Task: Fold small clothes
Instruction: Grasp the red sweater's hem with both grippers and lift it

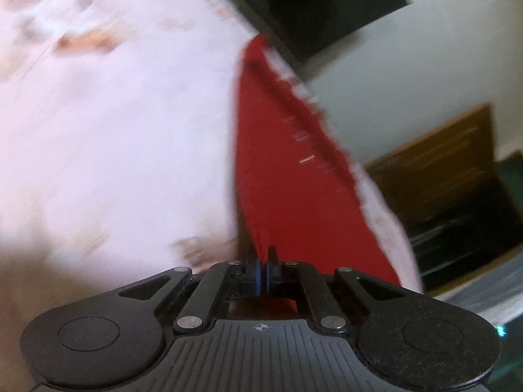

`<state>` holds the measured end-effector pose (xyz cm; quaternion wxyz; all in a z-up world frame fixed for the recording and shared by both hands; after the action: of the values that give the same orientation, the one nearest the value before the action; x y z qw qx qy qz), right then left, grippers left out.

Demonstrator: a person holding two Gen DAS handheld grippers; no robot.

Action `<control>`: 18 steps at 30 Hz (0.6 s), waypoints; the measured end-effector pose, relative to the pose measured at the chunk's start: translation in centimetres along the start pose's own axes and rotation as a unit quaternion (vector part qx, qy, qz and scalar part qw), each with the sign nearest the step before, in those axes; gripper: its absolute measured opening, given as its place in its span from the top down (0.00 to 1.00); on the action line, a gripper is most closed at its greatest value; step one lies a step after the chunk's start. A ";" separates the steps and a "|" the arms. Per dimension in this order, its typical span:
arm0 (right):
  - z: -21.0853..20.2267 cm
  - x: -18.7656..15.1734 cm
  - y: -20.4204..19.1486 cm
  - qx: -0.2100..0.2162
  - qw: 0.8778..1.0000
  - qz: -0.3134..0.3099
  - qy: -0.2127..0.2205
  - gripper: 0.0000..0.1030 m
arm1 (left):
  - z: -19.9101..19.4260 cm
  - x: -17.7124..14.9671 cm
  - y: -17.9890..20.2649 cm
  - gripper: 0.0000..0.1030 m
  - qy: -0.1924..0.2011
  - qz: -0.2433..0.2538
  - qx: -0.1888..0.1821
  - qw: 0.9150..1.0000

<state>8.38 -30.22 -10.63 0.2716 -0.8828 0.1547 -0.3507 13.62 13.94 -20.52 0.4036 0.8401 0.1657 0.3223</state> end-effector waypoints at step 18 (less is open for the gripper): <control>1.4 4.5 -3.7 0.028 0.999 -0.020 0.032 0.95 | 0.6 6.5 5.6 0.97 0.076 0.001 -0.079 0.994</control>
<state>12.85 -28.75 -6.90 0.2838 -0.8663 0.1360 -0.3879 18.89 13.64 -13.72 0.4545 0.7787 0.1693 0.3981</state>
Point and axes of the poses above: each gripper's, at about its wrist camera, not at the fingertips, and z roughly the way its jaws point, y to its right, x to its top, the point moved 10 cm from there along z, roughly the way its jaws point, and after that the axes turned 3 degrees about -x, right-handed, at the moved point
